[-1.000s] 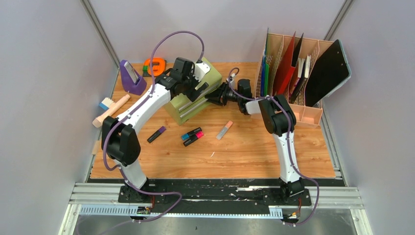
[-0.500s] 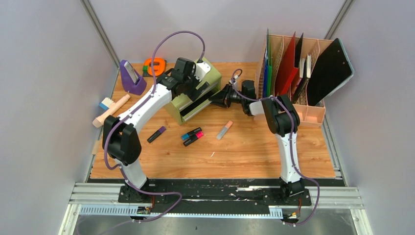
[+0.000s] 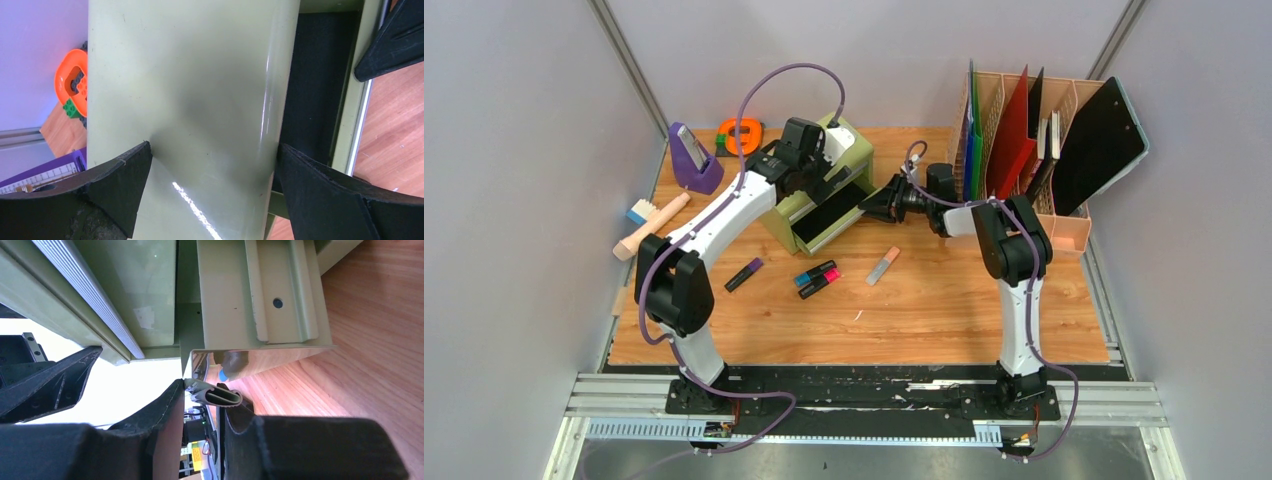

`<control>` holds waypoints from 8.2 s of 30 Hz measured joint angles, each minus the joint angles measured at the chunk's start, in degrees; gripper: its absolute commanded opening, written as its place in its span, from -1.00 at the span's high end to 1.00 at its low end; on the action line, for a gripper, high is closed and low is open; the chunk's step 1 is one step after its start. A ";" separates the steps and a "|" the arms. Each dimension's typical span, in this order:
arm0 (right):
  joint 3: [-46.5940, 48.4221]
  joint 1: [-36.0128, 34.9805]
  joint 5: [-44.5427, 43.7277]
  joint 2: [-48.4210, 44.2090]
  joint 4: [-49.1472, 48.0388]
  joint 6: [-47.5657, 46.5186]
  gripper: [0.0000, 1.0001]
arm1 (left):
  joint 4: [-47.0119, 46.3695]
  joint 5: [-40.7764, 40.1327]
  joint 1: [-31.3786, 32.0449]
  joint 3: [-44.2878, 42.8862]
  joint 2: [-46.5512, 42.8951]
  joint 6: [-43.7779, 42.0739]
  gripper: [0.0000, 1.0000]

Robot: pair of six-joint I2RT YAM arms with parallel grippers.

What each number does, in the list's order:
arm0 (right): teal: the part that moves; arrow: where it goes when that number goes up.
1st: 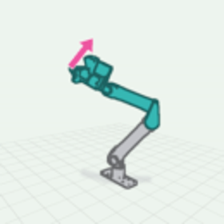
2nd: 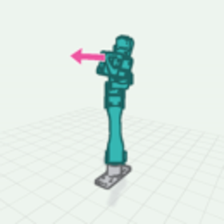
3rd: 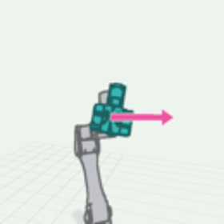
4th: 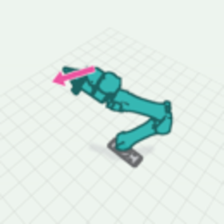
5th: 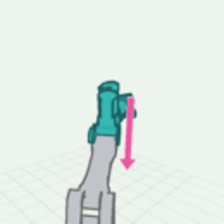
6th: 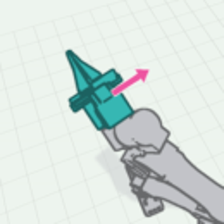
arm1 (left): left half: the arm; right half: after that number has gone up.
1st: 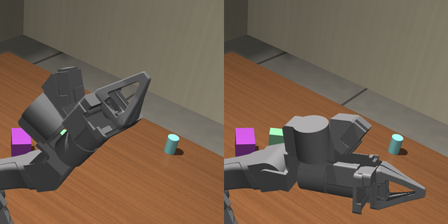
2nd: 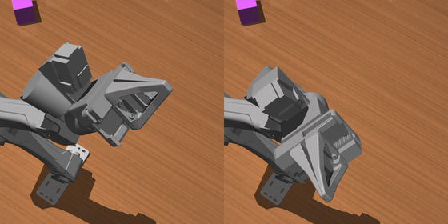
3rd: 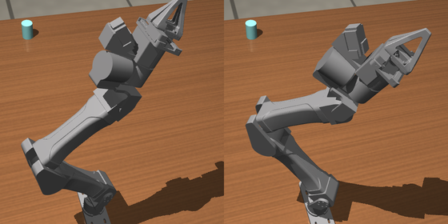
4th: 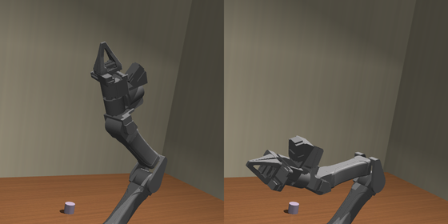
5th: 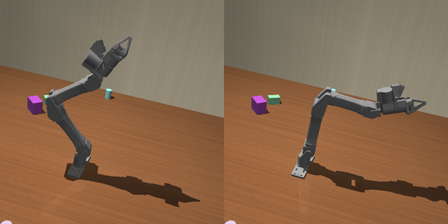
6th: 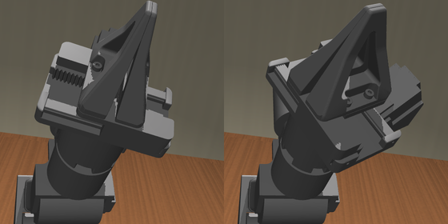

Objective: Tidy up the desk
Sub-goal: Open the drawer in the storage box, then pick up the stationery from the center of the board, then place the stationery in the drawer, then pick up the stationery from the center of the board.

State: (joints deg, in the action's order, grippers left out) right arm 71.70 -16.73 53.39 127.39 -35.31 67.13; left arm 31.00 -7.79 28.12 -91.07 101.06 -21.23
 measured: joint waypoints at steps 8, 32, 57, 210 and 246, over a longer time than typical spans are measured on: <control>-0.11 -0.83 -0.90 -0.96 2.51 -1.86 0.29 | -1.31 0.00 -0.44 1.49 -0.44 -2.78 -1.00; -0.92 -3.65 0.33 -10.12 19.19 -29.31 -0.27 | 1.40 1.92 -5.40 0.44 -0.39 -4.59 -1.00; 3.28 -10.93 -13.07 -22.27 73.16 -115.34 -0.49 | 13.03 24.76 -18.69 2.34 -12.68 6.91 -1.00; 32.30 -33.05 -25.05 2.62 78.05 -129.15 0.16 | 14.51 25.38 -27.47 1.79 -20.09 12.59 -1.00; 30.80 -31.93 -31.04 0.55 79.60 -133.09 0.96 | 14.40 25.53 -27.47 2.29 -20.09 12.59 -1.00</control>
State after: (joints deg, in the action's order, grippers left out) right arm 102.50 -48.66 22.35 127.94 44.29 -65.95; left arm 45.41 17.74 0.64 -88.77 80.97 -8.64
